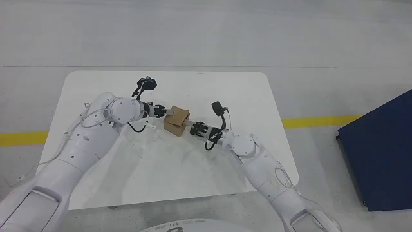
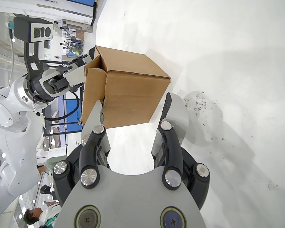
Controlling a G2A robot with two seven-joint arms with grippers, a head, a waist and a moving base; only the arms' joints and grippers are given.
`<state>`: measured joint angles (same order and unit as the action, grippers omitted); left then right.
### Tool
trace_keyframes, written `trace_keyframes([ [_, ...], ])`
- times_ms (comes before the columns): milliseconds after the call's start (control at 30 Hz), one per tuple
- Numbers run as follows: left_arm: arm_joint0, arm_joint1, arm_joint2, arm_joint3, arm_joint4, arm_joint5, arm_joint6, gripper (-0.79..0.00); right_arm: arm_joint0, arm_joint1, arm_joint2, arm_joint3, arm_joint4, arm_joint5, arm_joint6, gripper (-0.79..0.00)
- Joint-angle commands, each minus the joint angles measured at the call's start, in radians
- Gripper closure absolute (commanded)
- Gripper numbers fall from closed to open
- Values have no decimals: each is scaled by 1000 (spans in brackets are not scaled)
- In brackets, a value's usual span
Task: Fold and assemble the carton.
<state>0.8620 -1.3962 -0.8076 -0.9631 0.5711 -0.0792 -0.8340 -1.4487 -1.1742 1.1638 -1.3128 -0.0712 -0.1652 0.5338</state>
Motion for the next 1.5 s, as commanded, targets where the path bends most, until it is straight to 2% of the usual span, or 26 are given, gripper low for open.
trace_keyframes([
  [0, -1, -1, 0, 2, 0, -1, 0, -671, -1, 0, 0, -1, 1, -1, -6, -459],
  [300, -2, -3, 0, 8, 1, -4, 3, -693, -26, 5, 24, -24, 10, -19, -19, -453],
  [433, -3, -4, -1, 9, 2, -5, 4, -699, -35, 7, 28, -37, 3, -15, -25, -508],
  [600, -3, -5, -3, 12, 0, -7, 3, -733, -40, 7, 28, -45, -1, -9, -24, -526],
  [800, -2, -6, -4, 11, 4, -6, 1, -727, -34, 6, 21, -43, -5, -2, -23, -551],
  [933, 1, -7, -1, 10, 7, -7, -3, -727, -34, 6, 21, -45, -5, -5, -23, -539],
  [1133, 1, -10, 3, 10, 8, -6, -7, -727, -45, 7, 27, -55, 21, -49, -22, -594],
  [1267, -1, -11, 2, 10, 7, -4, -7, -730, -37, 6, 20, -50, 17, -42, -18, -622],
  [1467, 0, -11, -2, 10, 6, -2, -7, -727, -25, 4, 15, -33, 18, -35, -23, -603],
])
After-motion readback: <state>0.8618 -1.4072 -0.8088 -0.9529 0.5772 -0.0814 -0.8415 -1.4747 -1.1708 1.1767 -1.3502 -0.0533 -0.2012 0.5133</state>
